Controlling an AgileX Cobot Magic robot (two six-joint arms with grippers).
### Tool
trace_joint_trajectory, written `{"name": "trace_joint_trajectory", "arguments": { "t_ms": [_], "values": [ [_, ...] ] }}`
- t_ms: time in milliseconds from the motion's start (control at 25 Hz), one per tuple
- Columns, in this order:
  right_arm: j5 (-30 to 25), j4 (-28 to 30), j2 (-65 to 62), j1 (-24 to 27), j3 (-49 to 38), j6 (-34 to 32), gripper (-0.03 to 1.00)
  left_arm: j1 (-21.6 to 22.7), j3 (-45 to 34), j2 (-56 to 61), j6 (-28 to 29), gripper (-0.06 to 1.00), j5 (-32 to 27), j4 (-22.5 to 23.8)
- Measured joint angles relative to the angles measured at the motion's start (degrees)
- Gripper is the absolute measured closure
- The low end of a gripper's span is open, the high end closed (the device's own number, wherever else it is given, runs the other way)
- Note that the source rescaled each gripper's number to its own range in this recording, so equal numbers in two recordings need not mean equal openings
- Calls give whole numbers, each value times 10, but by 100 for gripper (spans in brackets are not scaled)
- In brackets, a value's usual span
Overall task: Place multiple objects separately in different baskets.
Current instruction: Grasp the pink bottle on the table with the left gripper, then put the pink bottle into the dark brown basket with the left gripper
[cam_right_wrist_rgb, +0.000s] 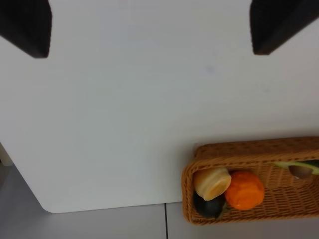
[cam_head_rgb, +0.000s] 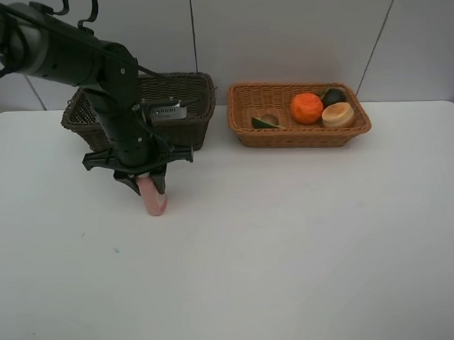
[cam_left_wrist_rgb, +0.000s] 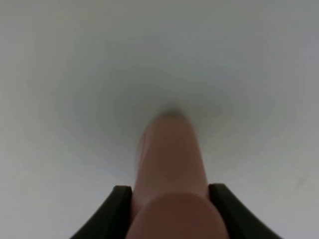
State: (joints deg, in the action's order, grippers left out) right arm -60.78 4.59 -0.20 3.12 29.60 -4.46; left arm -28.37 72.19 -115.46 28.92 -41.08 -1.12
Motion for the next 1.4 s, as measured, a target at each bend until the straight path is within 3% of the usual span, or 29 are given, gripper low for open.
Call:
{"name": "trace_joint_trajectory", "arguments": {
  "t_ms": [240,560,840,1120,1400],
  "values": [
    [0,0,0,0,0,0,-3,0,12,1,0,92,-24,0],
    [0,0,0,0,0,0,-3,0,106,82,-1,92,-125,11],
    [0,0,0,0,0,0,-3,0,258,107,-1,92,-211,84],
    [0,0,0,0,0,0,-3,35,359,35,-24,92,-199,108],
    [0,0,0,0,0,0,-3,63,379,-71,-46,92,-131,96]
  ]
}}
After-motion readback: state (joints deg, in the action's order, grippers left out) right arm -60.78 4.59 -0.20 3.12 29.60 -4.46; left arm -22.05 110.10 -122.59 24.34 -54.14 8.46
